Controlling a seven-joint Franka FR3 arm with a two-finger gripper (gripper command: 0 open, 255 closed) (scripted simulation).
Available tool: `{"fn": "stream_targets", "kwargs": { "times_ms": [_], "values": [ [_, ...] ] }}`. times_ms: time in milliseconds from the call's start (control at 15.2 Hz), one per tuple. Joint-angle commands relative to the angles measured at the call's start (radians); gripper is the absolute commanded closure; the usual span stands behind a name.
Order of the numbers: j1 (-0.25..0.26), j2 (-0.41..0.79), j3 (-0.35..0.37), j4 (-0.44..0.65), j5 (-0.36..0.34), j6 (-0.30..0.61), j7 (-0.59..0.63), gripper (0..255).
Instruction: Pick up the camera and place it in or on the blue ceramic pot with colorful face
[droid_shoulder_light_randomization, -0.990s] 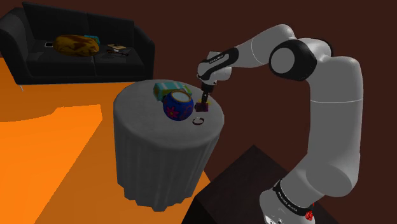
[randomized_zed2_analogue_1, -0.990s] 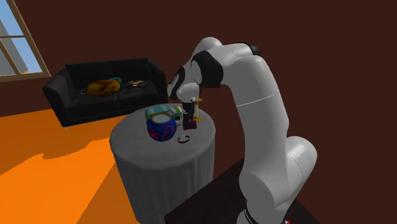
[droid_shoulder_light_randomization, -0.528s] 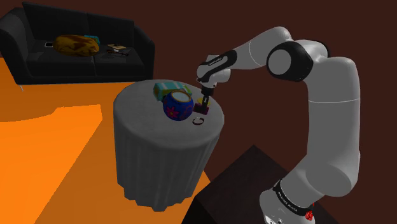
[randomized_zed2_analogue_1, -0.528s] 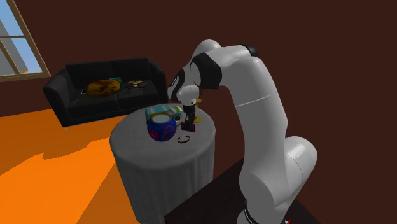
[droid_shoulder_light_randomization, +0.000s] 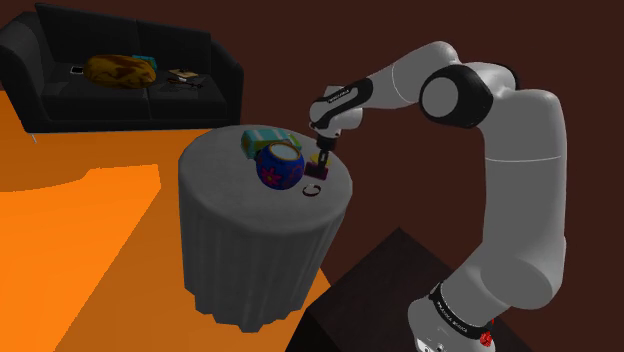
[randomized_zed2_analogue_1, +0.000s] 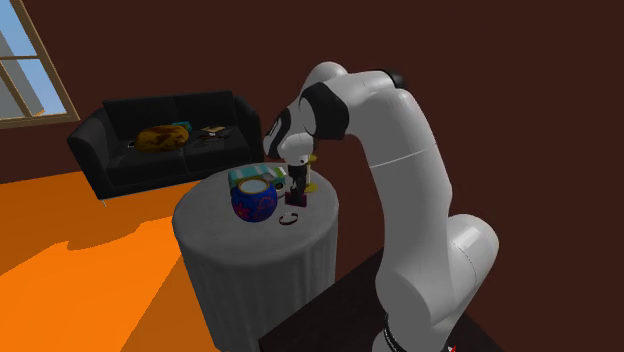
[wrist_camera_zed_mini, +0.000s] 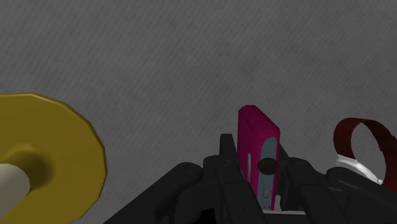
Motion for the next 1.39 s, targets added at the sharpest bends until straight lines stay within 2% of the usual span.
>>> {"fn": "stream_targets", "kwargs": {
  "times_ms": [0, 1320],
  "values": [
    [0.002, -0.017, -0.004, -0.004, -0.004, -0.013, 0.003, 255],
    [0.017, -0.168, -0.028, 0.049, -0.048, -0.213, 0.032, 255]
  ]
}}
